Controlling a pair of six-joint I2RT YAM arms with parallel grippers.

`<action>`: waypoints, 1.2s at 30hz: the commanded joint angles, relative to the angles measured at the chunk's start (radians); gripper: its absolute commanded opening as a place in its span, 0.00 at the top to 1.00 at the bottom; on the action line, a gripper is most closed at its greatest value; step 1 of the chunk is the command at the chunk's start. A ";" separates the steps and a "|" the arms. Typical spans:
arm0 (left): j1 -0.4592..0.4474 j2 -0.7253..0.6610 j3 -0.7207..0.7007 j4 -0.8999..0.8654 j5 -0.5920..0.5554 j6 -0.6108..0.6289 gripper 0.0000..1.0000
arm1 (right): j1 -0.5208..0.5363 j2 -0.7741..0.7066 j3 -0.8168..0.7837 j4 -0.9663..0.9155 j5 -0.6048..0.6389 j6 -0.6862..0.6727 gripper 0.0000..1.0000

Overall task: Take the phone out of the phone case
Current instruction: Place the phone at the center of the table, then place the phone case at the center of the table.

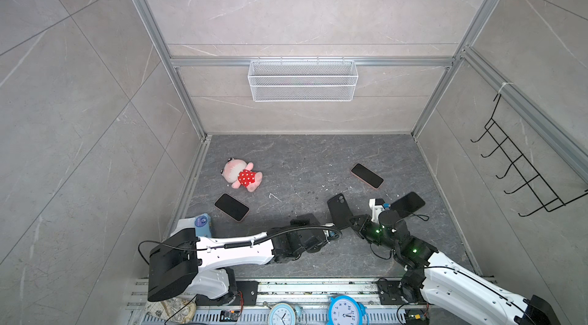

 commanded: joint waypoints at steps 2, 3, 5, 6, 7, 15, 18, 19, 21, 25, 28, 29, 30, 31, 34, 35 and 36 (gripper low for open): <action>-0.031 0.021 -0.034 0.128 -0.017 0.106 0.91 | -0.004 0.044 -0.042 0.092 -0.018 0.058 1.00; -0.033 0.031 -0.038 0.129 -0.018 0.115 0.91 | -0.004 0.060 -0.046 0.114 -0.026 0.070 1.00; -0.038 0.049 -0.047 0.134 -0.028 0.121 0.91 | -0.005 0.090 -0.055 0.152 -0.035 0.090 1.00; -0.040 0.057 -0.051 0.134 -0.027 0.122 0.91 | -0.004 0.103 -0.060 0.169 -0.034 0.100 1.00; -0.042 0.066 -0.053 0.133 -0.026 0.122 0.90 | -0.002 0.116 -0.071 0.190 -0.033 0.116 1.00; -0.043 0.123 -0.055 0.088 -0.016 0.079 0.77 | 0.053 0.183 -0.102 0.272 0.028 0.186 1.00; -0.043 0.151 -0.051 0.064 -0.014 0.054 0.70 | 0.074 0.188 -0.117 0.284 0.070 0.212 1.00; -0.043 0.163 -0.048 0.053 -0.017 0.044 0.69 | 0.078 0.190 -0.121 0.287 0.080 0.218 1.00; -0.044 0.181 -0.050 0.049 -0.019 0.032 0.66 | 0.091 0.197 -0.124 0.291 0.098 0.227 1.00; -0.044 0.217 -0.045 0.049 -0.023 0.019 0.56 | 0.116 0.230 -0.130 0.320 0.123 0.243 1.00; -0.043 0.222 -0.051 0.054 -0.031 0.012 0.51 | 0.133 0.273 -0.133 0.362 0.134 0.257 1.00; -0.044 0.220 -0.052 0.054 -0.036 0.010 0.48 | 0.141 0.288 -0.133 0.374 0.141 0.263 1.00; -0.043 0.217 -0.051 0.053 -0.042 0.009 0.46 | 0.148 0.301 -0.131 0.384 0.147 0.266 1.00; -0.043 0.211 -0.051 0.050 -0.047 0.005 0.43 | 0.155 0.314 -0.129 0.393 0.152 0.270 0.99; -0.043 0.187 -0.044 0.020 -0.049 -0.017 0.38 | 0.184 0.343 -0.117 0.397 0.176 0.279 0.87; -0.043 0.178 -0.042 0.008 -0.050 -0.024 0.37 | 0.194 0.351 -0.114 0.396 0.186 0.282 0.82; -0.043 0.171 -0.034 -0.004 -0.059 -0.036 0.33 | 0.202 0.359 -0.111 0.396 0.193 0.284 0.78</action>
